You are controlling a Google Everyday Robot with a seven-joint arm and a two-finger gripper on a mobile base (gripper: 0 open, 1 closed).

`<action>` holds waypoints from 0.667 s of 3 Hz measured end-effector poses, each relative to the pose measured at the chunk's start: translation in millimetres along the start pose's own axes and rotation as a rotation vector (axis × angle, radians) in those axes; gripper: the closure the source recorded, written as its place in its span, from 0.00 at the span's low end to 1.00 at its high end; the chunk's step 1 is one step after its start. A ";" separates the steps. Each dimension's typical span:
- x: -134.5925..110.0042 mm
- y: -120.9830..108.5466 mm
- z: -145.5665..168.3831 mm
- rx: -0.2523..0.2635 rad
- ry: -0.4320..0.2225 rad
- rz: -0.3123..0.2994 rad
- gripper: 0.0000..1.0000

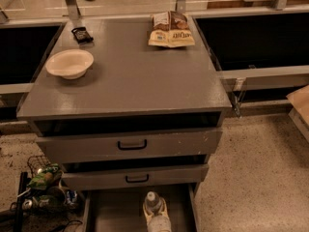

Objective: Place blue plastic bottle into bottom drawer

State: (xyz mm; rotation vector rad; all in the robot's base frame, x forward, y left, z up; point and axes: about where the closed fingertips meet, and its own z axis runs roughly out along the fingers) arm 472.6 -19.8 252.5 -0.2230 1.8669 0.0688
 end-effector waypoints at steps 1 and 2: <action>3.8 3.2 -1.6 0.031 0.006 -0.058 1.00; 3.9 3.2 -1.6 0.031 0.006 -0.058 1.00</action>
Offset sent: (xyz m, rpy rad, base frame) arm -0.0033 0.0028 -0.0035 -0.0610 -0.0060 -0.0121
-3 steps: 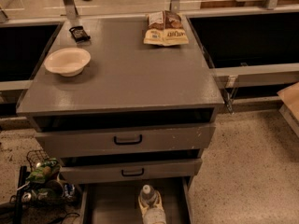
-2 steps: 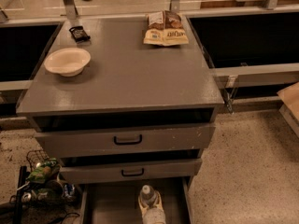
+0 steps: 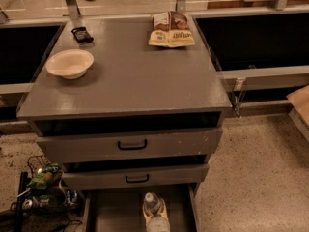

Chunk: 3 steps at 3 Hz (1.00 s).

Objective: Place blue plastic bottle into bottom drawer

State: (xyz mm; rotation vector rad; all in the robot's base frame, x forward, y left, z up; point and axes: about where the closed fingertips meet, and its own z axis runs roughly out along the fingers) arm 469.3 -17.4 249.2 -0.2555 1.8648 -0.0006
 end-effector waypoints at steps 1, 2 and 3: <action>0.0 0.0 0.0 0.000 0.000 0.000 1.00; 16.6 -23.8 4.8 0.051 0.041 0.017 1.00; 38.4 -37.4 7.4 0.087 0.088 0.041 1.00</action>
Offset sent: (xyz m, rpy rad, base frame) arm 0.0193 -0.0916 -0.0278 -0.0517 0.0708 -0.1657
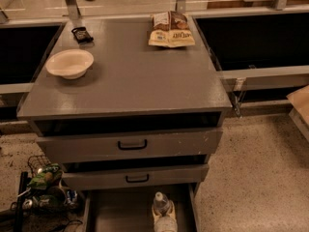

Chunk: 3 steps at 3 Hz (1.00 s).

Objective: Place blue plastic bottle into bottom drawer

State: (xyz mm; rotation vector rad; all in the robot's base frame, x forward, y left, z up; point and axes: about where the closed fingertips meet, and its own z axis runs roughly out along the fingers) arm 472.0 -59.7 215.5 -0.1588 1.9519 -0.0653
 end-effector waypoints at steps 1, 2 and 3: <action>0.4 1.2 -0.2 -0.001 0.000 0.002 1.00; 0.4 1.2 -0.2 -0.001 0.001 0.002 1.00; 0.9 -25.3 2.0 0.043 0.024 0.104 1.00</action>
Offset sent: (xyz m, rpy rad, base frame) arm 0.0019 -0.0088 -0.0057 0.0560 0.0484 -0.0499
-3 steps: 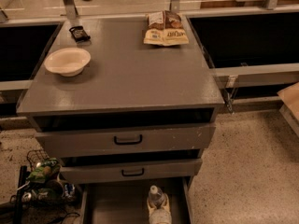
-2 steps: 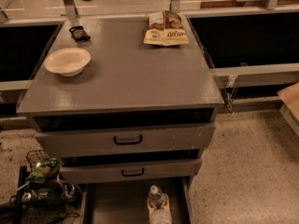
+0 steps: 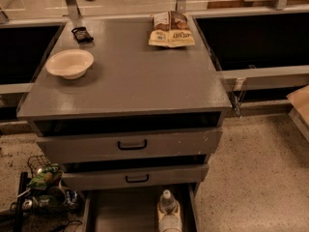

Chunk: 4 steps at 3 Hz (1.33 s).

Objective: Place blue plastic bottle into bottom drawer

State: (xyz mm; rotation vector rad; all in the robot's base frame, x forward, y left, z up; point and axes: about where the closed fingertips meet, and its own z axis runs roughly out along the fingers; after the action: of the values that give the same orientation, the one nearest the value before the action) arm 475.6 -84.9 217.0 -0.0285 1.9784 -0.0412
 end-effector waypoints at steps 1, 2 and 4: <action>-2.7 -28.8 2.2 0.059 0.029 0.141 1.00; -4.4 -27.6 1.0 0.056 0.029 0.142 1.00; -35.3 -12.8 -19.9 0.021 0.024 0.143 1.00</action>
Offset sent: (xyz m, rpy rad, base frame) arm 0.0059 -0.0395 0.0076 0.0753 0.0163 -0.1053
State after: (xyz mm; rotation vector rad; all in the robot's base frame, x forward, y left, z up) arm 471.3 -95.9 257.8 0.1278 1.9985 0.0307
